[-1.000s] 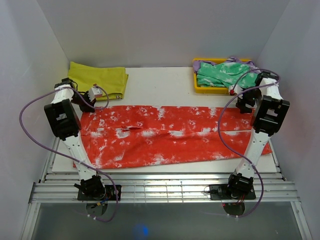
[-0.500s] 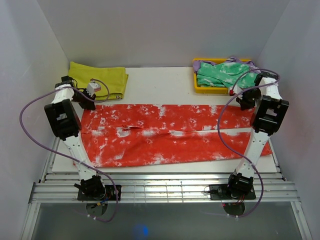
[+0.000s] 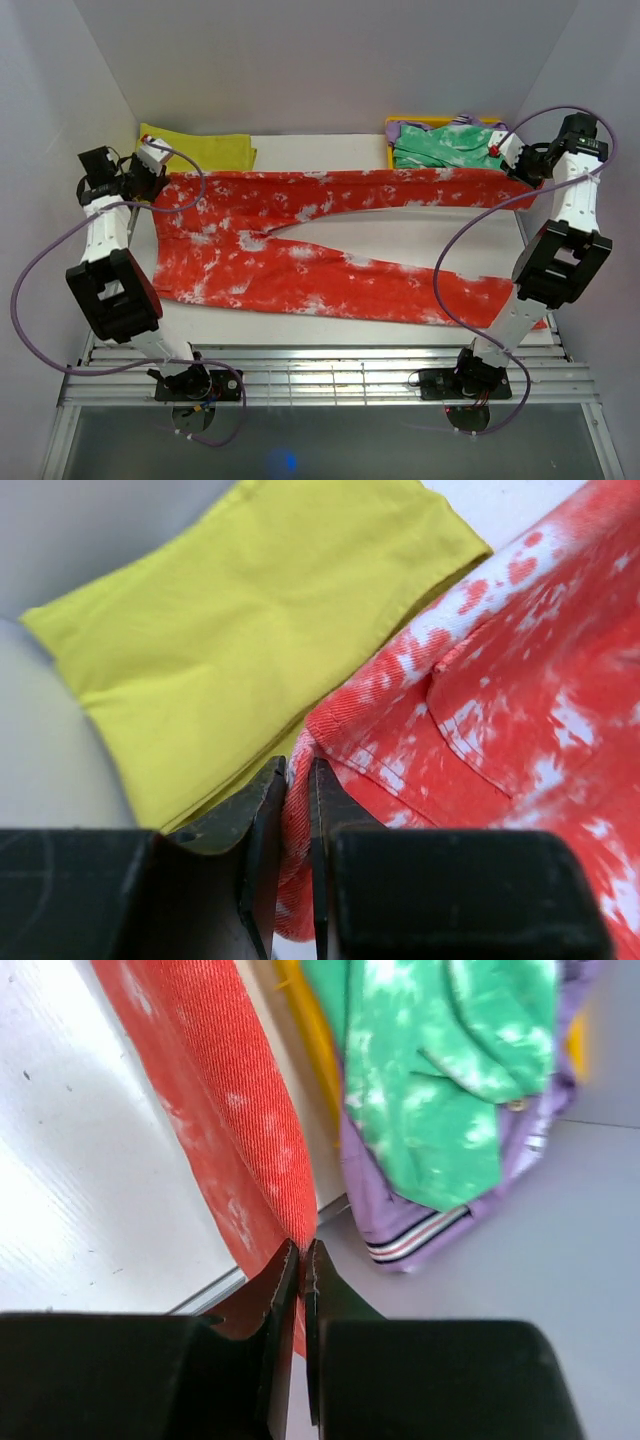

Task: Fold and stack the trousers
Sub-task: Fold the trousers

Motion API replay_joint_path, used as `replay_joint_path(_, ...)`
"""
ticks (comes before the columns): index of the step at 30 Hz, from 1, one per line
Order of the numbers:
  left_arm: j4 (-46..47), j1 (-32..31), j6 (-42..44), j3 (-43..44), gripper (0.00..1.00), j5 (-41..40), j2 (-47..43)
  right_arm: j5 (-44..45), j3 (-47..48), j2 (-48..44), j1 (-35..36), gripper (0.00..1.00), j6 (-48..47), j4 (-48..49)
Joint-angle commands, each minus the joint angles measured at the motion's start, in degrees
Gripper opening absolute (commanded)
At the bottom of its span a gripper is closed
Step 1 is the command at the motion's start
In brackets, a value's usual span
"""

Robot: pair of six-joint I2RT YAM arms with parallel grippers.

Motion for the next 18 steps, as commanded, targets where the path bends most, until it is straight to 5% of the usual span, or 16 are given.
replay_joint_path(1, 14.4, 4.1, -4.2, -6.3, 0.00, 2.1, -9.9, -3.8, -5.1, -7.8, -3.5, 0.08, 2.8, 7.6)
replay_joint_path(5, 15.7, 9.1, -4.5, -15.6, 0.00, 8.6, -18.0, -7.2, -18.7, -19.7, -7.3, 0.08, -1.7, 11.5)
replay_joint_path(10, 5.0, 13.7, 8.8, -31.6, 0.00, 13.7, -28.7, -8.0, -41.1, -38.0, -14.7, 0.08, -15.2, 11.5)
replay_joint_path(18, -5.4, 16.2, 36.2, -51.3, 0.00, 2.7, -30.1, -4.4, -77.5, -54.6, -29.5, 0.08, -40.0, 14.9)
